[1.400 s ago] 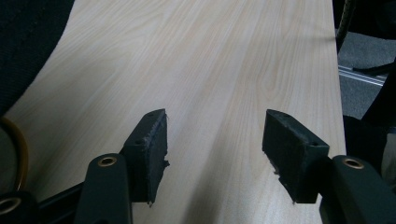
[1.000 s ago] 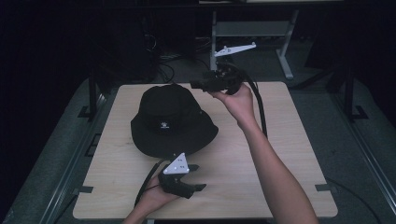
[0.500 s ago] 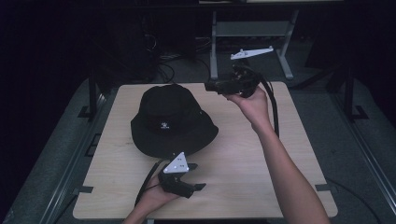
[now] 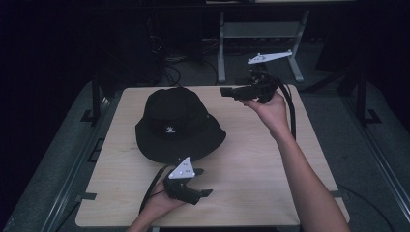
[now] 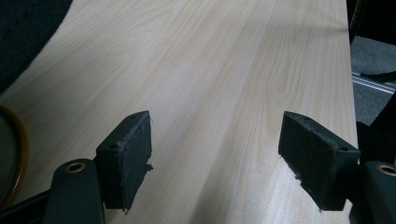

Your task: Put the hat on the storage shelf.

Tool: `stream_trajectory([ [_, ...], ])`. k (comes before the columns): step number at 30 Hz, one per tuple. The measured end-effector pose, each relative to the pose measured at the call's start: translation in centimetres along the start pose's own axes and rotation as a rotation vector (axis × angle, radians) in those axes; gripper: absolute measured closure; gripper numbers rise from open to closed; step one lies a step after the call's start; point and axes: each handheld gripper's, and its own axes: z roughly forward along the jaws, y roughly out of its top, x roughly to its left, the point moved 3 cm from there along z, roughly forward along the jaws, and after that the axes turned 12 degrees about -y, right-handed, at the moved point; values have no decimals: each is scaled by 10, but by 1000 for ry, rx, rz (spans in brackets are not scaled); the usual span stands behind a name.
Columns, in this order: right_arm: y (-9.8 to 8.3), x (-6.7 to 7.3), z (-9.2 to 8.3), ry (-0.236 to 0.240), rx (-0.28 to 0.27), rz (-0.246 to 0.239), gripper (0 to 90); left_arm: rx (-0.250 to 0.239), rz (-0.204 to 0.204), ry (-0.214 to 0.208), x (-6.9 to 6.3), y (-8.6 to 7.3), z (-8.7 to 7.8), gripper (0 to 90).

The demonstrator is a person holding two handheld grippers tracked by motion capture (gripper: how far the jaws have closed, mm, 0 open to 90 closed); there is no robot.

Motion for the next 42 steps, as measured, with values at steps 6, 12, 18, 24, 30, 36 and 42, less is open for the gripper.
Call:
stream_trajectory([
  [6, -7, -8, -6, -5, 5, 7, 229, -5, -1, 5, 0, 0, 1, 252],
  [12, -16, -16, -12, -16, 16, 15, 228, -15, -6, 7, 1, 0, 2, 252],
  [18, -25, -23, -19, -28, 22, 23, 221, -14, -7, 8, 1, -1, 2, 252],
  [24, -35, -28, -26, -34, 26, 21, 220, -12, -3, 12, 1, -1, 1, 252],
  [30, -48, -34, -33, -37, 32, 31, 218, -6, 1, 16, 2, -1, 0, 252],
  [36, -61, -41, -39, -41, 34, 41, 216, -2, -1, 17, 2, -1, 1, 252],
  [42, -75, -45, -47, -34, 40, 55, 216, -3, -2, 16, 2, -2, 0, 252],
])
